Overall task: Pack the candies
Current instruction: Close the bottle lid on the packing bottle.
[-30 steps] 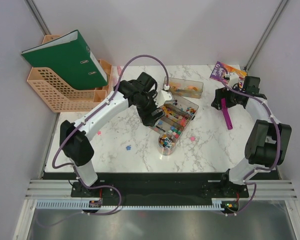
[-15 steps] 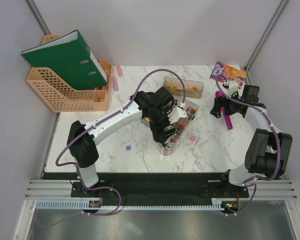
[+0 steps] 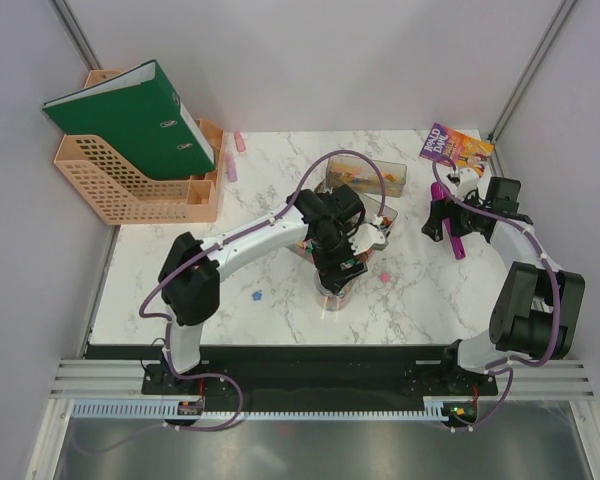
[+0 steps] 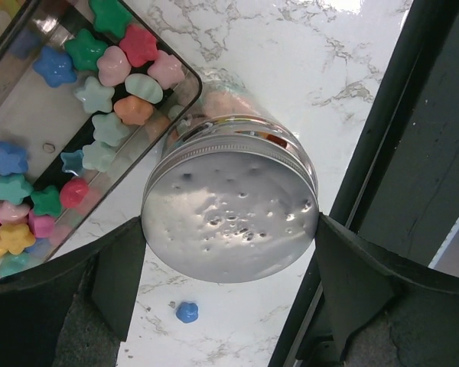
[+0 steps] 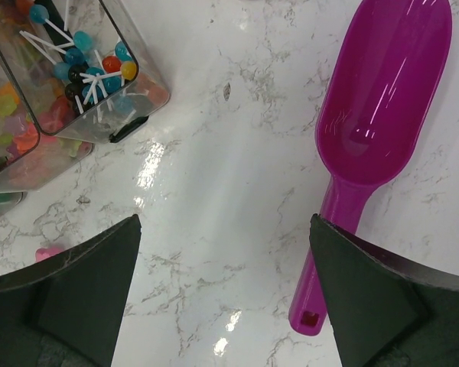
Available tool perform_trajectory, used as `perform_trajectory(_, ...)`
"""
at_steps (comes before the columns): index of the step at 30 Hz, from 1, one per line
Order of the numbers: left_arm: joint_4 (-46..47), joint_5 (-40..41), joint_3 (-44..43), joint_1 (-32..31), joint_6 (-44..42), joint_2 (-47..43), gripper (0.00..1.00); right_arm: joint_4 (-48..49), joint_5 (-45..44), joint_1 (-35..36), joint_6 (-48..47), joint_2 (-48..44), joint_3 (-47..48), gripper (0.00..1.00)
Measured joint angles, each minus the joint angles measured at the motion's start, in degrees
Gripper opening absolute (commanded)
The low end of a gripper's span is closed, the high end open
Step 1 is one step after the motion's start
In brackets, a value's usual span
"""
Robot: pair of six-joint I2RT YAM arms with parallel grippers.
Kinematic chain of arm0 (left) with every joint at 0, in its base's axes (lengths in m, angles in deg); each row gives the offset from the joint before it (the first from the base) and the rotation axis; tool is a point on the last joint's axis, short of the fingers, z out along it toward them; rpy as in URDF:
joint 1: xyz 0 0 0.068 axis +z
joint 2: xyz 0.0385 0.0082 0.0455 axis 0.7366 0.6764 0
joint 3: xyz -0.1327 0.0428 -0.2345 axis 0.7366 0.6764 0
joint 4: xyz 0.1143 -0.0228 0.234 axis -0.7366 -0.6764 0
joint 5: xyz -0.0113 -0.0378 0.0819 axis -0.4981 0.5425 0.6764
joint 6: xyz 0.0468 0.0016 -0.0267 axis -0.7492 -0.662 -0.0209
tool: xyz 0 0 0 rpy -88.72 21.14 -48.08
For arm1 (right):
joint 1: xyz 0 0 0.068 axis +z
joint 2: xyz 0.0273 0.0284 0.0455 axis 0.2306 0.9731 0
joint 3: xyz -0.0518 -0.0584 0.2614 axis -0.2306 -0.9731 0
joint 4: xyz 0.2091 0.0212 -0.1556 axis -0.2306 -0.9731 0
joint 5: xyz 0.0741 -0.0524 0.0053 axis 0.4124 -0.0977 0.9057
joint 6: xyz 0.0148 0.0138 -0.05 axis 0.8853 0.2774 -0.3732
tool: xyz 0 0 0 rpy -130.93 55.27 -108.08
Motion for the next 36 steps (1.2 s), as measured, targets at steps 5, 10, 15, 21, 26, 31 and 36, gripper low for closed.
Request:
perform_trajectory(5, 0.13, 0.46, -0.48, -1.01, 0.33, 0.22, 0.86, 0.61, 0.17, -0.55, 0.02, -0.02, -1.11, 0.98)
perform_trajectory(10, 0.22, 0.96, -0.48, -1.81, 0.5, 0.26, 0.87, 0.81, 0.5, -0.7, 0.02, -0.04, -2.12, 0.98)
perform_trajectory(15, 0.24, 1.42, -0.48, -2.47, 0.61, 0.28, 0.87, 1.01, 0.83, -0.7, 0.04, -0.04, -2.62, 0.98)
perform_trajectory(21, 0.2, 2.56, -0.79, -3.04, 0.66, 0.46, 0.88, 1.22, 1.05, -0.7, 0.02, -0.28, -2.91, 0.98)
perform_trajectory(26, 0.24, 4.37, -0.79, -4.31, 0.66, 0.46, 0.88, 1.29, 1.2, -0.7, 0.07, -0.63, -3.41, 0.98)
perform_trajectory(31, 0.24, 5.55, -0.79, -5.62, 0.66, 0.46, 0.94, 1.42, 1.36, -0.72, 0.2, -0.63, -3.54, 0.98)
perform_trajectory(36, 0.26, 7.06, -0.79, -6.34, 0.66, 0.46, 0.98, 1.64, 1.44, -0.85, 0.28, -0.66, -3.54, 0.98)
